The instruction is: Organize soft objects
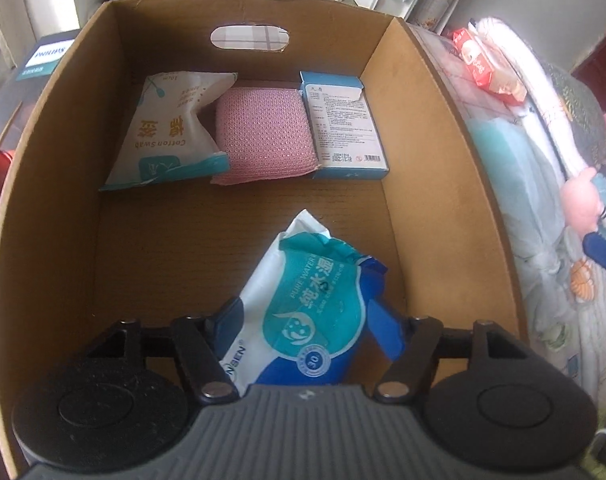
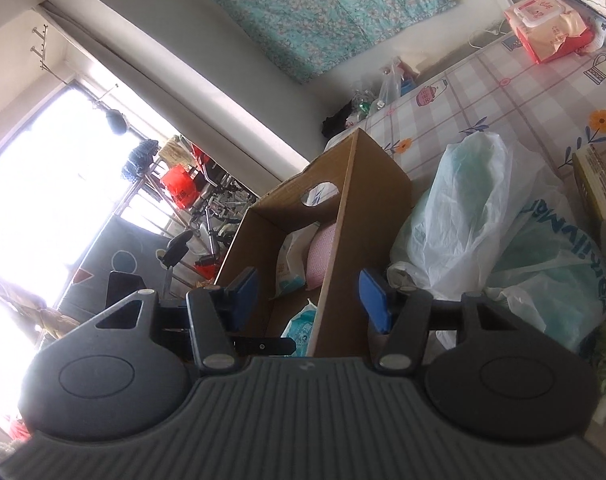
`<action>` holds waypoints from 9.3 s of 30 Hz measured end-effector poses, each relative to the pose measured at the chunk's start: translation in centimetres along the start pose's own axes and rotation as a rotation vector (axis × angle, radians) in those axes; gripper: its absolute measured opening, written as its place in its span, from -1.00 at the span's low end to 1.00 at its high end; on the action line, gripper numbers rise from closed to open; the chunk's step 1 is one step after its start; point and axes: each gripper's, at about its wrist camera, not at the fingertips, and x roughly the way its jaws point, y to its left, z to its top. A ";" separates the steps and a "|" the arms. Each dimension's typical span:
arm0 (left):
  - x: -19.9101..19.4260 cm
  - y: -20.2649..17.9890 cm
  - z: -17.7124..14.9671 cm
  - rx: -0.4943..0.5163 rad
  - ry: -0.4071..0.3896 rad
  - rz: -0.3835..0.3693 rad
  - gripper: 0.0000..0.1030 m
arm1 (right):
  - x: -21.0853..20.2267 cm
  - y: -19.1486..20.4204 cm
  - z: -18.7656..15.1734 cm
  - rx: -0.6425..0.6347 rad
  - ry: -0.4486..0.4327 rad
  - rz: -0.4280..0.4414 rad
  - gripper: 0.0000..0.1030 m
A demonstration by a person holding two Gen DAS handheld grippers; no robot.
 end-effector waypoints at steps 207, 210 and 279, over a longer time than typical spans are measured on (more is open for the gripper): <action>15.9 -36.5 15.0 0.287 0.161 -0.172 0.65 | -12.8 -25.6 9.7 0.493 -0.353 -0.410 0.25; 16.0 -36.3 15.0 0.273 0.169 -0.175 0.67 | -11.4 -25.4 11.0 0.461 -0.283 -0.445 0.26; 13.1 -36.7 11.8 0.387 0.128 -0.194 0.70 | -6.4 -21.1 19.5 0.196 0.093 -0.535 -0.72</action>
